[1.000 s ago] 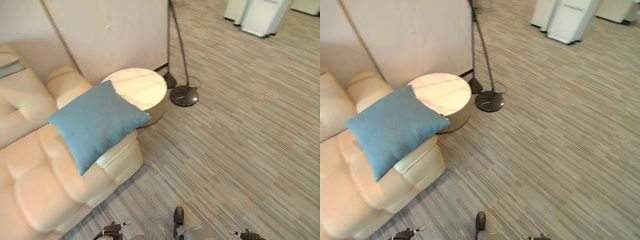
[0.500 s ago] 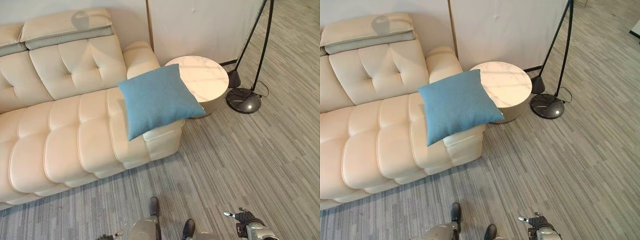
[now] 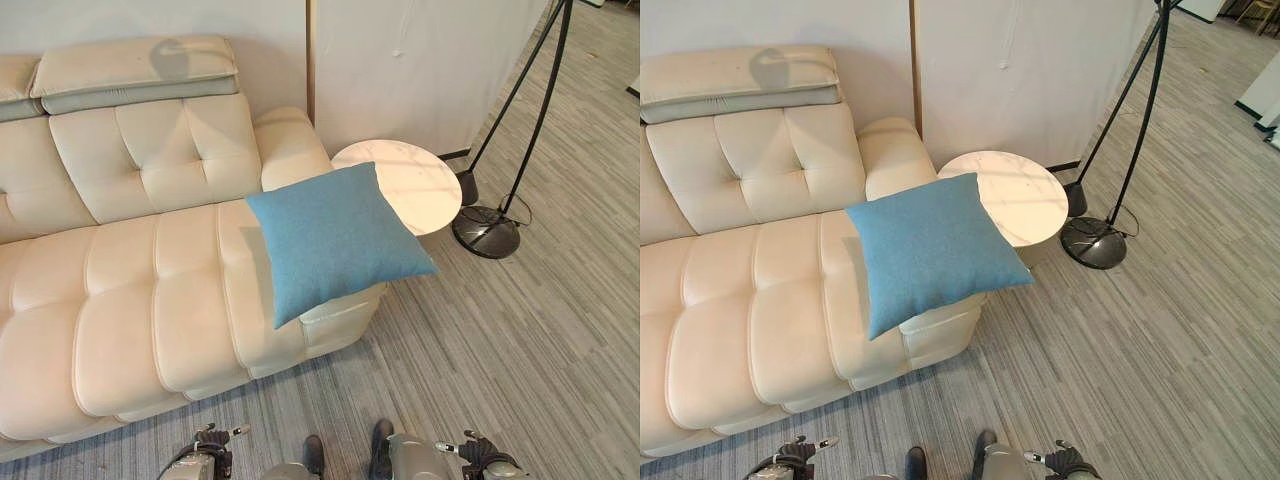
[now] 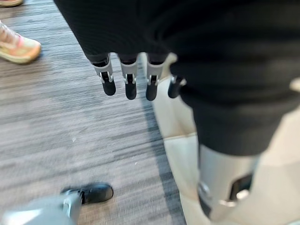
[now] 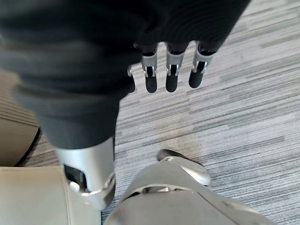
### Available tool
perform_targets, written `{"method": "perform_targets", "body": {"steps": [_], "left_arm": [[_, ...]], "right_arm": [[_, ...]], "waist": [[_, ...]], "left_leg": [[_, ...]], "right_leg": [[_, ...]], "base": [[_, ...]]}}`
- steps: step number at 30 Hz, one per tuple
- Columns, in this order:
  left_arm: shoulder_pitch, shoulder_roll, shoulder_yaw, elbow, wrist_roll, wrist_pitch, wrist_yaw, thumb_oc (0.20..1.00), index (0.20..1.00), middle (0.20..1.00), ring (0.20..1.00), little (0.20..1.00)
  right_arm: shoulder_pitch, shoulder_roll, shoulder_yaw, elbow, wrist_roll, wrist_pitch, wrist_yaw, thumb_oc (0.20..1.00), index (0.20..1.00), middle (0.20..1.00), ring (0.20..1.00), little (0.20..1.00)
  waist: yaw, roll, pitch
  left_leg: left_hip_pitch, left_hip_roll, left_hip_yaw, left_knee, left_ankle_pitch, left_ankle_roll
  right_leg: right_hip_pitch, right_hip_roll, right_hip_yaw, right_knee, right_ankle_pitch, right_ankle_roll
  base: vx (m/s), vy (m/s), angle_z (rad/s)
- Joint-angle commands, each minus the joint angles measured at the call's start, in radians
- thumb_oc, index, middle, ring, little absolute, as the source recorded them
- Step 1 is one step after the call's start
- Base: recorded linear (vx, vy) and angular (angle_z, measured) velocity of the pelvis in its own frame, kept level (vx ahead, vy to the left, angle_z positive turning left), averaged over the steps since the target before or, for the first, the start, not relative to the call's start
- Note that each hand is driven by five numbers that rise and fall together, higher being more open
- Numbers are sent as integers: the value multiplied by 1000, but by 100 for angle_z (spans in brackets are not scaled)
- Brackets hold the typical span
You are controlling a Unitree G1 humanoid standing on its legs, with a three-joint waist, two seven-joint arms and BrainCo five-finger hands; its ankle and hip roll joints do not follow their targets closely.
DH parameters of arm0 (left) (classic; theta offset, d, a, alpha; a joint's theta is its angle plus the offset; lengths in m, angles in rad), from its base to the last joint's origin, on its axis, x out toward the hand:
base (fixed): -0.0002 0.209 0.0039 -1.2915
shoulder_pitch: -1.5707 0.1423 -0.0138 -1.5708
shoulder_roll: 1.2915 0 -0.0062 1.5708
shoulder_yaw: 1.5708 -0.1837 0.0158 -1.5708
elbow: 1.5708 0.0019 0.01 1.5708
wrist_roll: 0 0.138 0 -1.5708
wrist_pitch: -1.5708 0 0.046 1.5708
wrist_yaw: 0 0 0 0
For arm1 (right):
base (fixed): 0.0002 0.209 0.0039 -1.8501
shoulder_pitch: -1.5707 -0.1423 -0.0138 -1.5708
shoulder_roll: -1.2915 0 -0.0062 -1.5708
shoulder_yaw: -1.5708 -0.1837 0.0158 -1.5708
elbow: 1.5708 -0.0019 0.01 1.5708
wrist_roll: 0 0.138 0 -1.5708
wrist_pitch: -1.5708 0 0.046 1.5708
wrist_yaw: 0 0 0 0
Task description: Pick up all the scattered cushions and arrange them neatly on the sofa.
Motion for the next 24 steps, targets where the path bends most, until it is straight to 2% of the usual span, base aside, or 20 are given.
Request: {"method": "perform_targets", "body": {"steps": [1,3,6,8,10,11,13,15,16,18,19,20,21,22,23,24], "left_arm": [[9,12,-9,13,48,-14,5,1000,1000,1000,1000,1000],[5,10,-6,18,47,-18,1,1000,1000,1000,1000,1000],[8,-1,-9,33,49,-17,-4,1000,1000,1000,1000,1000],[26,-23,-2,40,12,-18,-12,1000,1000,1000,1000,1000],[32,-37,1,37,-17,-20,-16,1000,1000,1000,1000,1000],[30,-42,1,43,-26,-18,-20,1000,1000,1000,1000,1000],[30,-47,3,45,-45,-20,-24,1000,1000,1000,1000,1000],[24,-51,-9,29,-58,-24,-24,1000,1000,1000,1000,1000],[20,-51,-13,27,-59,-22,-23,1000,1000,1000,1000,1000],[18,-52,-19,17,-61,-24,-24,1000,1000,1000,1000,1000],[19,-54,-25,13,-52,-17,-28,1000,1000,1000,1000,1000],[21,-55,-27,13,-48,-14,-28,1000,1000,1000,1000,1000],[21,-56,-32,14,-40,-12,-25,1000,1000,1000,1000,1000],[19,-58,-36,16,-33,-8,-24,1000,1000,1000,1000,1000],[17,-60,-40,15,-28,-8,-21,1000,1000,1000,1000,1000],[14,-58,-40,17,-27,-7,-21,1000,1000,1000,1000,1000]], "right_arm": [[-15,-28,-11,14,16,-1,-12,1000,1000,1000,1000,1000],[-17,-27,-10,18,11,0,-9,1000,1000,1000,1000,1000],[-8,-27,-6,24,10,-3,-6,1000,1000,1000,1000,1000],[1,-40,-2,37,8,-4,-1,1000,1000,1000,1000,1000],[5,-51,-3,40,17,-7,0,1000,1000,1000,1000,1000],[3,-54,-1,44,24,-7,0,1000,1000,1000,1000,1000],[3,-61,1,42,28,-8,2,1000,1000,1000,1000,1000],[2,-76,-2,15,39,-13,2,1000,1000,1000,1000,1000],[1,-78,-5,17,40,-12,1,1000,1000,1000,1000,1000],[-2,-80,-5,22,39,-10,0,1000,1000,1000,1000,1000],[-6,-84,-9,28,42,-4,-2,1000,1000,1000,1000,1000],[-5,-85,-11,29,42,-2,-3,1000,1000,1000,1000,1000],[-3,-85,-13,23,44,-3,-7,1000,1000,1000,1000,1000],[2,-86,-15,17,44,-3,-10,1000,1000,1000,1000,1000],[4,-87,-16,17,44,-5,-14,1000,1000,1000,1000,1000],[1,-88,-14,19,43,-4,-15,1000,1000,1000,1000,1000]], "waist": [[-15,7,10],[-19,5,11],[-28,0,-3],[-39,11,-33],[-47,16,-35],[-52,15,-35],[-51,12,-24],[-43,5,4],[-45,3,9],[-47,2,10],[-49,6,6],[-53,11,1],[-59,19,-4],[-66,31,-9],[-70,36,-9],[-65,36,-8]], "left_leg": [[-24,23,-18,-7,-57,-49],[-10,21,-30,-7,-67,-57],[13,22,-46,-7,-87,-64],[35,56,-68,2,-99,-83],[16,72,-77,60,-113,-94],[-5,81,-70,123,-126,-107],[-57,85,-70,273,-105,-125],[-141,67,-76,439,-75,-127],[-163,67,-67,468,-79,-124],[-174,72,-44,460,-88,-116],[-173,60,-7,338,-113,-100],[-156,60,3,257,-95,-99],[-151,63,11,174,-54,-106],[-158,69,23,87,13,-118],[-174,70,32,26,44,-126],[-178,66,11,15,58,-132]], "right_leg": [[45,26,41,-182,148,11],[35,27,30,-215,170,21],[64,33,50,-218,174,12],[104,53,35,-217,164,-7],[123,60,20,-213,142,-20],[140,62,10,-212,124,-30],[182,64,-6,-218,101,-50],[210,59,-25,-218,91,-70],[218,60,-33,-218,82,-74],[226,58,-42,-218,71,-79],[241,50,-66,-218,59,-74],[244,53,-73,-218,57,-72],[244,58,-84,-218,54,-72],[248,67,-102,-218,50,-75],[256,70,-119,-218,39,-79],[267,74,-121,-218,33,-82]], "base": [[186,-175,24],[265,-241,35],[239,-211,42],[434,-440,7],[255,-334,18],[234,-347,35],[175,-287,31],[90,-231,24],[84,-194,22],[96,-98,22],[139,-27,32],[184,-26,44],[138,18,48],[131,32,65],[144,50,76],[168,65,73]]}}
